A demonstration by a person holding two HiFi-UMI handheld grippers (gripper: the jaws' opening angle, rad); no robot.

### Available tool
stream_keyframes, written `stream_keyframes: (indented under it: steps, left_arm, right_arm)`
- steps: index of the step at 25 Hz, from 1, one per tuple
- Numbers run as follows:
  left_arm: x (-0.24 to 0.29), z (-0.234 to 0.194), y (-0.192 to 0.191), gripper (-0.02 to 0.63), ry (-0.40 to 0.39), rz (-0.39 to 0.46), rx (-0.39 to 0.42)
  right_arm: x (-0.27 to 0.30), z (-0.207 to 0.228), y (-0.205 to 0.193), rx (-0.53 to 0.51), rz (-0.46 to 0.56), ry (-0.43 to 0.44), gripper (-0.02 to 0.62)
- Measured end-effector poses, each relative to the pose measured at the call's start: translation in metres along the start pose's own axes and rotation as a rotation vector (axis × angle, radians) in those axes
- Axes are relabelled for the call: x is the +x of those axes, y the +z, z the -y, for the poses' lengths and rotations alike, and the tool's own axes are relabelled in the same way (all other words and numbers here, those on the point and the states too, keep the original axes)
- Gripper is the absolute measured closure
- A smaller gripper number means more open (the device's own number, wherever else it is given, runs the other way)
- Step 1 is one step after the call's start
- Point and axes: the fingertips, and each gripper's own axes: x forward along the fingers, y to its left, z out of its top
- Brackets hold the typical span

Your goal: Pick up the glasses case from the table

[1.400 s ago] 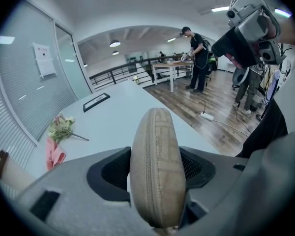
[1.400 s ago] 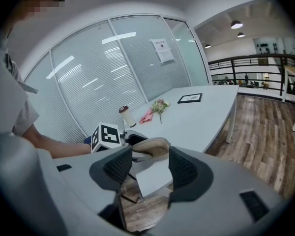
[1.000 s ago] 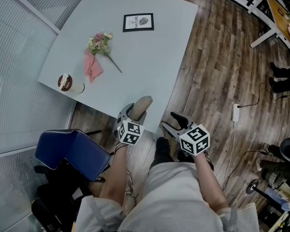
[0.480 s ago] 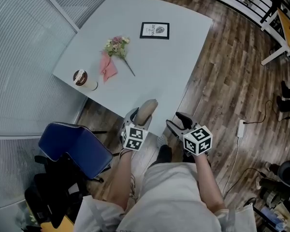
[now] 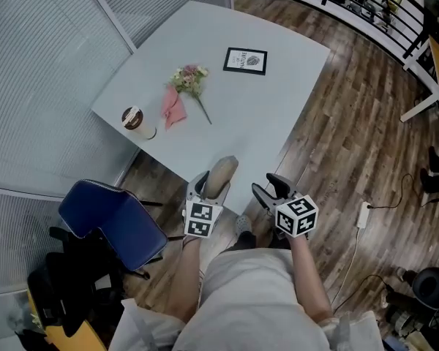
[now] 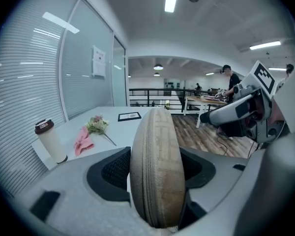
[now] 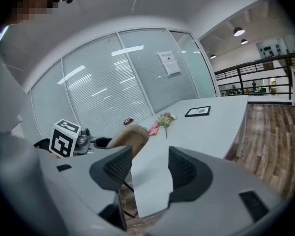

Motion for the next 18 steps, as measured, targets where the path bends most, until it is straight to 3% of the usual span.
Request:
stream_keyframes:
  steps: [8,18]
  left_arm:
    - [-0.018,-0.013,0.007,0.331,0.044,0.077,-0.136]
    - [-0.031,-0.016,0.021,0.331,0.045,0.173,-0.244]
  right_arm:
    - [0.016,0.0,-0.007,-0.013,-0.002,-0.001,0.377]
    - [0.009,0.007,-0.001,-0.02,0.009,-0.028,0.377]
